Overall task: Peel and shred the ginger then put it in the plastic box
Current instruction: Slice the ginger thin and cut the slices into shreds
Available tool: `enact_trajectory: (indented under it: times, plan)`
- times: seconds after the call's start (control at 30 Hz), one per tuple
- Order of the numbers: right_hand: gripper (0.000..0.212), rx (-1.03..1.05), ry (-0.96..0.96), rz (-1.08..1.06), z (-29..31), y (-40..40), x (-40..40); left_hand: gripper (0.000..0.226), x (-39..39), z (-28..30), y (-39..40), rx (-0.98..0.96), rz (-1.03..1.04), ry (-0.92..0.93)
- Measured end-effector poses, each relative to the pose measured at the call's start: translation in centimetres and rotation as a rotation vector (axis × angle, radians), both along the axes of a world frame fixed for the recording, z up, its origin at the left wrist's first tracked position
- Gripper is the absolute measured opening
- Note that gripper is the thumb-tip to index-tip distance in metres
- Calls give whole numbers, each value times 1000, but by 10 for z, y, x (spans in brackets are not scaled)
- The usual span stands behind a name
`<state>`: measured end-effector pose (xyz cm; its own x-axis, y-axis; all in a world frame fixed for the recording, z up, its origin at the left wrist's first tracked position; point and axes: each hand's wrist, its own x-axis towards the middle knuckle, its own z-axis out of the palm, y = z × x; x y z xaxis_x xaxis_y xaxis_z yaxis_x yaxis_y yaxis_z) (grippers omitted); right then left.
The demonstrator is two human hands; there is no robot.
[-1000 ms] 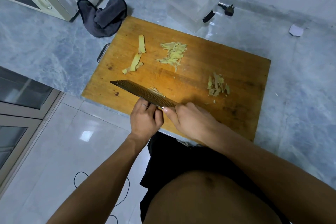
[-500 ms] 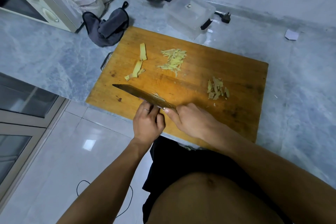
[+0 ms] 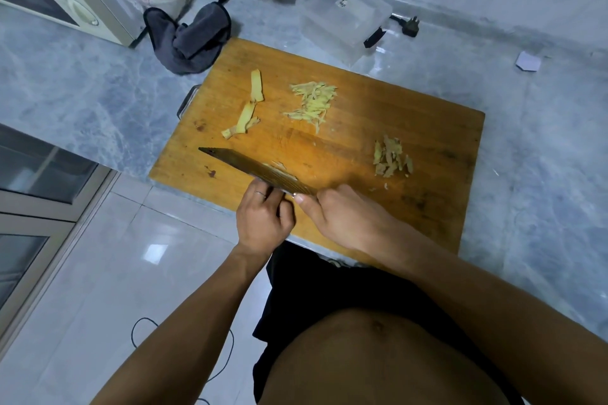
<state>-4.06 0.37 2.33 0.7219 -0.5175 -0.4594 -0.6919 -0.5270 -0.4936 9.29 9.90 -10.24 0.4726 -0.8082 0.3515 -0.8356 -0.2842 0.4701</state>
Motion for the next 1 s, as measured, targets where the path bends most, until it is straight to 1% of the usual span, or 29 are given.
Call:
enact_trajectory:
  times: [0.13,0.2,0.3,0.4,0.53,0.7,0.87,1.0]
  plan:
    - [52,28,-2,-18,-4,1,5,28,0,-1,-1,3,2,-1]
    - [54,9,0,-11,-8,3,8,24,-1,1,0,-16,4,-11]
    - [58,-34,-2,-10,-11,9,8,25,-1,4,1,-44,7,-20]
    - [59,-43,-5,-10,-10,6,8,24,-1,3,2,-24,0,-11]
    - [54,-44,-34,10,-3,2,4,25,-1,2,2,-30,1,11]
    - [54,-52,3,33,4,4,0,25,-1,2,2,-23,19,19]
    - [52,-52,-6,37,1,4,1,22,-1,0,2,-40,30,7]
    - [49,-108,-37,40,-3,8,0,20,-2,0,0,-74,44,-12]
